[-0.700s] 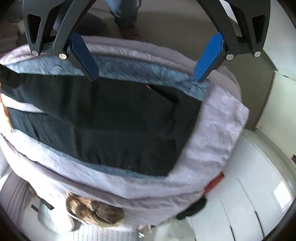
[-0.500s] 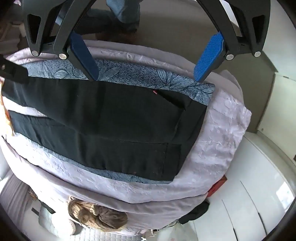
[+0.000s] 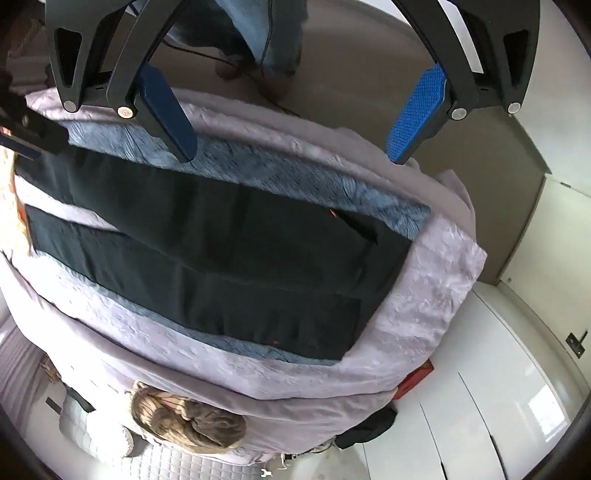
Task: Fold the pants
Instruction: 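Move both grippers toward the waistband of the black trousers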
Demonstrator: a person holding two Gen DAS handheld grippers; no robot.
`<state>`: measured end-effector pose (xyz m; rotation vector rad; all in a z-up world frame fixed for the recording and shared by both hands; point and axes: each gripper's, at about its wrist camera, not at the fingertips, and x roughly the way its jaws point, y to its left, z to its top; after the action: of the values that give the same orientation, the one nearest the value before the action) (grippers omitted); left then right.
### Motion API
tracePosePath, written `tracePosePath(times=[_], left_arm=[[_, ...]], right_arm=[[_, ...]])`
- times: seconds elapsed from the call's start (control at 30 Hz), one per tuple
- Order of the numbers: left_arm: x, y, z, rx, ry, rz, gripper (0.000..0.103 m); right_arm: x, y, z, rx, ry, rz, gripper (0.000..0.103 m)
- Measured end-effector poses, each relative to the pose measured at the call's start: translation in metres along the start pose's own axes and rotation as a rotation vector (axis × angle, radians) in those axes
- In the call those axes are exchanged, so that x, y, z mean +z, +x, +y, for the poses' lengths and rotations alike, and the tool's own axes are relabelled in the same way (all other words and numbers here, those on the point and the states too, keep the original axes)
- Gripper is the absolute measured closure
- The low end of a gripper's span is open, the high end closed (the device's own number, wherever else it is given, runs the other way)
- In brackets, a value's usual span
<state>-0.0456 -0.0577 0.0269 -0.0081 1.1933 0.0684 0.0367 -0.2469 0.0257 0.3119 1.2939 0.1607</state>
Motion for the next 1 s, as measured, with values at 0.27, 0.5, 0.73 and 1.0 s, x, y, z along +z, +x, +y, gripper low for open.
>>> tracePosePath(times=[0.27,0.5,0.73,1.0], left_arm=[[-0.014,-0.015,0.005,0.075,0.024,-0.024,0.000],[0.004,-0.003,0.032,0.108,0.137,-0.024,0.000],[0.039,0.016,0.074,0.103,0.165,-0.043,0.000],[0.053,0.045,0.082,0.022,0.217,0.030,0.000]], right_arm=[[-0.014,0.005,-0.012,0.043,0.043,0.028,0.000],[-0.003,0.011,-0.002,0.047,0.132,-0.017,0.000],[0.004,0.044,0.027,0.053,0.235,-0.005,0.000],[0.006,0.057,0.048,-0.017,0.282,-0.001,0.000]])
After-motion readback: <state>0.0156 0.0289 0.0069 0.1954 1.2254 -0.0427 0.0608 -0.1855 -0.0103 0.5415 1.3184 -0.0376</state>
